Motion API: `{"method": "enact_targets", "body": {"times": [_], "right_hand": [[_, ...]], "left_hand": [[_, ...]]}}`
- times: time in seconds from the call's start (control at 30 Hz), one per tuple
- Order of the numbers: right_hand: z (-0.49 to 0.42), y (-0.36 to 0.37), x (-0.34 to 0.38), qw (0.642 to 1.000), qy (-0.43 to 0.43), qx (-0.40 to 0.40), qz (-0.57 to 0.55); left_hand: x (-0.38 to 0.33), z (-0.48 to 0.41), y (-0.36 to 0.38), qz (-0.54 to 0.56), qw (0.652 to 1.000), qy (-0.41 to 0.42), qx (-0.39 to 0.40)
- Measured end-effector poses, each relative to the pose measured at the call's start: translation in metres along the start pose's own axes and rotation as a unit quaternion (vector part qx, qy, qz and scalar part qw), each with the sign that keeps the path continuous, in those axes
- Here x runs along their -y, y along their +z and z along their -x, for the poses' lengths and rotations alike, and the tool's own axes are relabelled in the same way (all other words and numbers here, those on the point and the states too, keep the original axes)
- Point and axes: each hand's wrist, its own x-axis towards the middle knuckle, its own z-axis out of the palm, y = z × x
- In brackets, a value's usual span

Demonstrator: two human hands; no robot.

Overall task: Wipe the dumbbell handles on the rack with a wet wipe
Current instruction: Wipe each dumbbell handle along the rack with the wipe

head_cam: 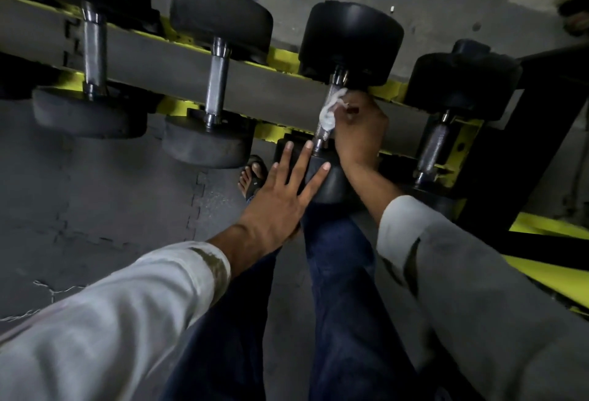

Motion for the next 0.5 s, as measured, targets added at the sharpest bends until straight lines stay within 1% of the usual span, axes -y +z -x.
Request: {"method": "enact_targets", "body": {"times": [0.03, 0.07, 0.1, 0.13, 0.17, 0.2, 0.23, 0.3, 0.33, 0.37, 0.43, 0.5], "right_hand": [[-0.003, 0.003, 0.003, 0.995, 0.077, -0.025, -0.056], [-0.009, 0.006, 0.005, 0.979, 0.158, -0.043, -0.124], [-0.015, 0.008, 0.006, 0.95, 0.235, -0.042, -0.202], [-0.022, 0.009, 0.007, 0.914, 0.304, -0.011, -0.269], [-0.029, 0.01, 0.005, 0.88, 0.355, 0.044, -0.313], [-0.036, 0.011, 0.005, 0.846, 0.381, 0.097, -0.361], [-0.045, 0.015, 0.003, 0.804, 0.393, 0.137, -0.425], [-0.062, 0.022, -0.004, 0.731, 0.42, 0.159, -0.514], [-0.067, 0.025, -0.005, 0.715, 0.436, 0.157, -0.523], [-0.067, 0.027, -0.006, 0.713, 0.435, 0.163, -0.525], [-0.062, 0.031, -0.005, 0.743, 0.407, 0.138, -0.513], [-0.05, 0.035, -0.008, 0.785, 0.384, 0.059, -0.482]], "left_hand": [[0.0, 0.0, 0.0, 0.0, 1.0, 0.003, 0.006], [0.0, 0.0, -0.001, -0.002, 1.0, 0.003, 0.007], [0.0, 0.001, -0.002, -0.004, 1.0, 0.001, 0.004], [0.0, 0.001, -0.002, -0.007, 1.0, 0.0, 0.002], [-0.001, 0.001, -0.002, -0.011, 1.0, 0.0, 0.003], [-0.002, 0.001, -0.001, -0.014, 1.0, 0.001, 0.006], [-0.003, 0.001, 0.0, -0.017, 1.0, 0.002, 0.007], [-0.003, 0.0, 0.002, -0.016, 1.0, -0.001, 0.004], [-0.003, -0.001, 0.003, -0.014, 1.0, -0.003, 0.001], [-0.003, -0.001, 0.003, -0.013, 1.0, -0.003, -0.001], [-0.004, -0.002, 0.003, -0.012, 1.0, -0.001, 0.002], [-0.004, -0.001, 0.003, -0.009, 1.0, -0.003, 0.0]]}}
